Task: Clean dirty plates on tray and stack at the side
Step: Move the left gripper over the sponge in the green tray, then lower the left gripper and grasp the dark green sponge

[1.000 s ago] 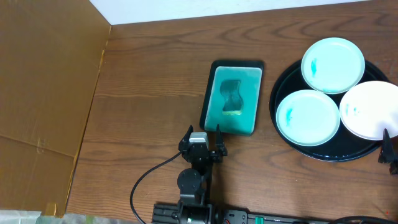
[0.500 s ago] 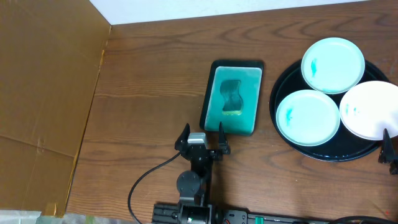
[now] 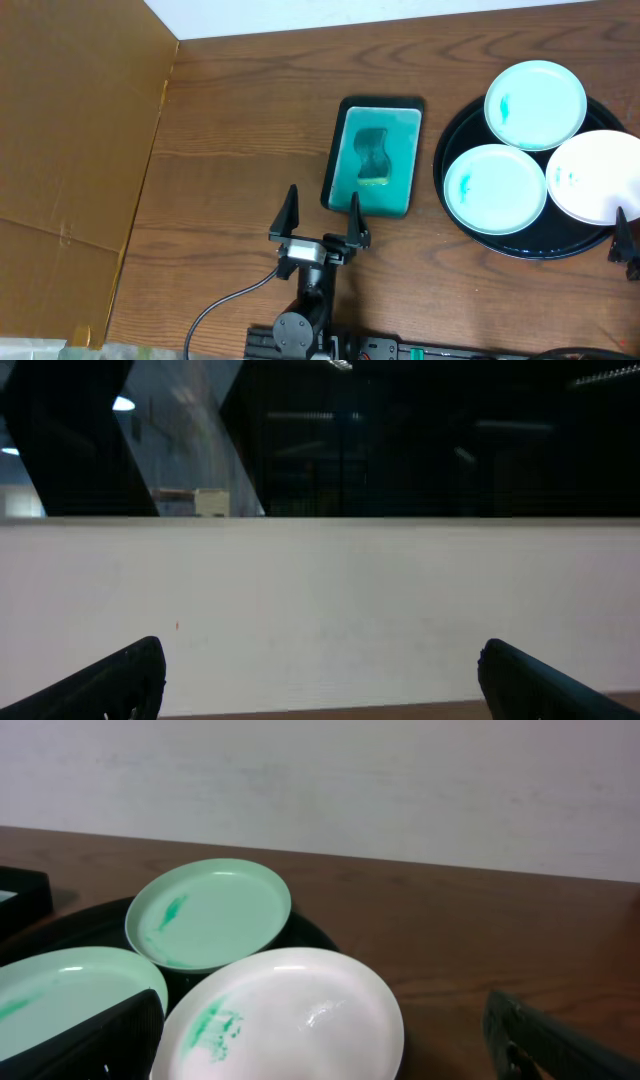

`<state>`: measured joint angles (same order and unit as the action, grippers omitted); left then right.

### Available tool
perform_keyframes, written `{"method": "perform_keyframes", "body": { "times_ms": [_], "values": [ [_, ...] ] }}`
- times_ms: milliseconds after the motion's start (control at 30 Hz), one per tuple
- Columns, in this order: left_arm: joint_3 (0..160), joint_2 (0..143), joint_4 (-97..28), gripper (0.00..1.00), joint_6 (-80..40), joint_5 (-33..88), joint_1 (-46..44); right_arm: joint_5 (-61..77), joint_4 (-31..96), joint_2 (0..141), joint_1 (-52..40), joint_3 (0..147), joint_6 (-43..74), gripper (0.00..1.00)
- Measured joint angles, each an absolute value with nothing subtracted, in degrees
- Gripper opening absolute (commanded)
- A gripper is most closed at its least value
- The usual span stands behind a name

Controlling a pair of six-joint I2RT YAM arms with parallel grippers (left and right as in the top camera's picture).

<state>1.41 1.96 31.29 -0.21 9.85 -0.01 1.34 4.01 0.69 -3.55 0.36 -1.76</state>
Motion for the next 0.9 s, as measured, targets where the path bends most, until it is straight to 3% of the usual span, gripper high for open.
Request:
{"method": "perform_keyframes", "body": {
  "times_ms": [200,500,900],
  "values": [
    [14.72,15.20,26.89,1.00,-0.16,8.99,-0.01,1.39,4.05,0.69,-3.55,0.36,-1.76,0.99],
    [58.17,54.37,-21.54,1.00,0.01,13.63,0.01,1.41,4.01,0.69,-3.55,0.36,-1.78,0.99],
    [76.23,90.24,-45.23,1.00,-6.44,12.88,-0.01,1.50,4.01,0.67,-3.55,0.36,-1.78,0.99]
  ]
}}
